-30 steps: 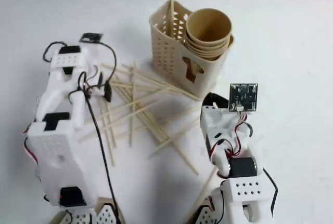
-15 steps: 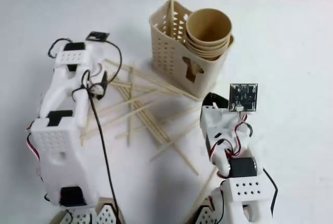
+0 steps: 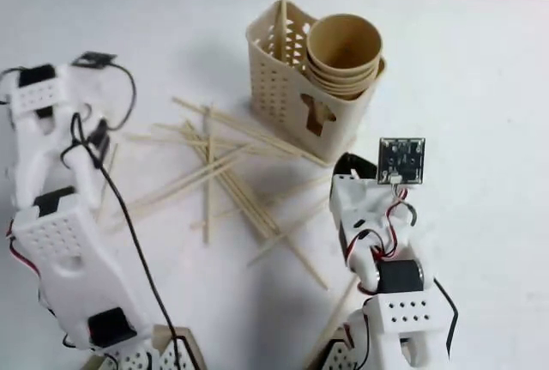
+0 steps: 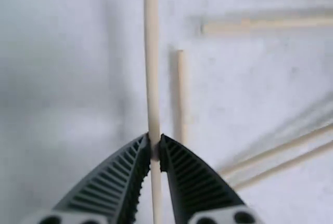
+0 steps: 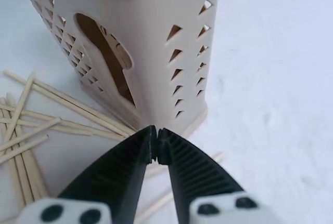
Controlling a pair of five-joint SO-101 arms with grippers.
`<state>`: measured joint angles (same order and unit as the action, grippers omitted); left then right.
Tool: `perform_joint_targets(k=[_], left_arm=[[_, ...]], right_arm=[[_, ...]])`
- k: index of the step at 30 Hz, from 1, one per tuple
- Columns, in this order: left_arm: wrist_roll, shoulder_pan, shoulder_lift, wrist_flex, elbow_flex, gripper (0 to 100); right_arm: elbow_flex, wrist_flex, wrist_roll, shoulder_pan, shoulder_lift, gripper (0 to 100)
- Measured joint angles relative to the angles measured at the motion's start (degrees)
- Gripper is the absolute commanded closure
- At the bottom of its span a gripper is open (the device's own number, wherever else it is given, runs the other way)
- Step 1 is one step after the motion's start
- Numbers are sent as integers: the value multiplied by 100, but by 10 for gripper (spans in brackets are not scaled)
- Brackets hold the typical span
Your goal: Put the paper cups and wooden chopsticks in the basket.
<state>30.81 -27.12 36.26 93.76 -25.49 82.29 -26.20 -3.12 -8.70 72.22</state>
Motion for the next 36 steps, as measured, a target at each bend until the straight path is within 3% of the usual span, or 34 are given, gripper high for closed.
perform_joint_targets(k=[4,12,20,28,36], left_arm=[[202,-70,0,668,-897,977],[220,-44,-9,853,-1855,977],[-202,914,-1468,800,-1899,977],[-1354,2497,-3068,-492,-1952,977],[-2444,3552,-3200,-2444,-1952,977]], right_arm=[[0,0,0,0,0,980],[0,0,0,0,0,980],[0,0,0,0,0,980],[114,26,-9,0,9,980],[158,35,-18,0,9,980]])
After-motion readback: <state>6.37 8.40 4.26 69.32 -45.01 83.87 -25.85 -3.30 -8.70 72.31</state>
